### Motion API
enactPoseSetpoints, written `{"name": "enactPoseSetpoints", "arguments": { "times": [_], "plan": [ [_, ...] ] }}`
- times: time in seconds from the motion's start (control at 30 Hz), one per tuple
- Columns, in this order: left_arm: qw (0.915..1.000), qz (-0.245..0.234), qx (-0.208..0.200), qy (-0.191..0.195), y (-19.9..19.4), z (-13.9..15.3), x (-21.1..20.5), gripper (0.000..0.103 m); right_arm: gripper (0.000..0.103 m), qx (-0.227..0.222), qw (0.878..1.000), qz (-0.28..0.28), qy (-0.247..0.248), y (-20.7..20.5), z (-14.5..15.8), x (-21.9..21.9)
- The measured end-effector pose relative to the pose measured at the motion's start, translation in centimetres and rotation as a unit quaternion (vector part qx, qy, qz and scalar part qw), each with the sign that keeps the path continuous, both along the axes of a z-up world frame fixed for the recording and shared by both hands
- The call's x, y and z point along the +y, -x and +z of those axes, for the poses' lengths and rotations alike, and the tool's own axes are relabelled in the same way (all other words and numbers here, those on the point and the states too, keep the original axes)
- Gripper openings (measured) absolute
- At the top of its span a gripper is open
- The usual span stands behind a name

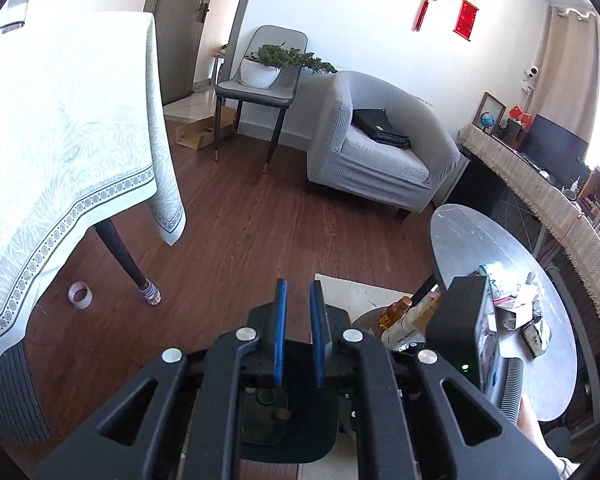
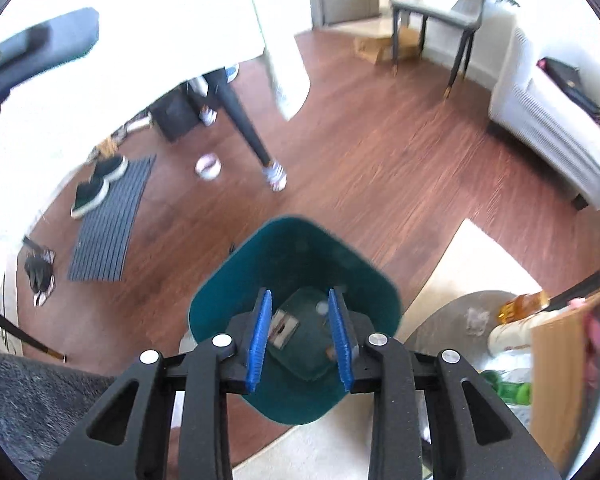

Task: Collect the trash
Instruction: 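Move both open tools back over the table, then grasp the black Face tissue pack with the right tool while the left tool grasps the red SanDisk package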

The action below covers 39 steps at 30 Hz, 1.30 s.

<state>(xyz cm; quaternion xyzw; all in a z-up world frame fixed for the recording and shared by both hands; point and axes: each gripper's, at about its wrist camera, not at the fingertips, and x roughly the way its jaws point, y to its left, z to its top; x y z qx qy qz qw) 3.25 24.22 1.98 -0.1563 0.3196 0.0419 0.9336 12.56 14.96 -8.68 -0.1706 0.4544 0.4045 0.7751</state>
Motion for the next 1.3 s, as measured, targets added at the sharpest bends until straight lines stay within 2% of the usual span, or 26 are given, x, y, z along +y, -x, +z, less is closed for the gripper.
{"name": "enactPoseSetpoints", "arguments": {
  "times": [0.13, 0.2, 0.4, 0.5, 0.6, 0.67, 0.93, 1.0, 1.13, 1.3],
  "plan": [
    [0.9994, -0.014, -0.032, 0.006, 0.3, 1.5, -1.7, 0.014, 0.028, -0.043, 0.998, -0.023, -0.033, -0.2, 3.6, -3.1],
    [0.9988, -0.022, -0.044, 0.004, 0.1, 2.1, -2.9, 0.018, 0.028, -0.064, 0.996, -0.035, -0.046, -0.3, 5.3, -4.8],
    [0.9972, -0.055, -0.051, 0.007, -1.3, 2.0, -5.9, 0.023, 0.028, -0.107, 0.989, -0.078, -0.069, -0.5, 8.9, -10.6],
    [0.9967, -0.067, -0.044, 0.008, -2.1, 1.5, -7.5, 0.025, 0.028, -0.116, 0.986, -0.095, -0.073, -0.7, 9.7, -13.2],
    [0.9959, -0.081, -0.039, 0.007, -2.9, 1.0, -9.2, 0.032, 0.028, -0.121, 0.983, -0.112, -0.077, -1.0, 10.1, -15.8],
    [0.9946, -0.096, -0.037, 0.014, -3.3, 0.7, -10.2, 0.034, 0.028, -0.124, 0.982, -0.120, -0.078, -1.0, 10.2, -17.6],
    [0.9826, -0.181, -0.035, 0.016, -5.0, -0.3, -15.8, 0.045, 0.028, -0.130, 0.977, -0.153, -0.076, -0.5, 10.3, -23.6],
    [0.9800, -0.196, -0.033, 0.016, -5.4, -0.6, -17.0, 0.047, 0.033, -0.131, 0.976, -0.159, -0.075, -0.4, 10.1, -24.6],
    [0.9782, -0.206, -0.025, 0.013, -6.6, -1.5, -18.9, 0.048, 0.056, -0.135, 0.972, -0.175, -0.079, -0.3, 10.0, -26.8],
    [0.9761, -0.214, -0.011, 0.040, -8.3, -2.6, -20.2, 0.048, 0.065, -0.129, 0.972, -0.180, -0.083, -0.4, 9.7, -28.9]
  ]
}}
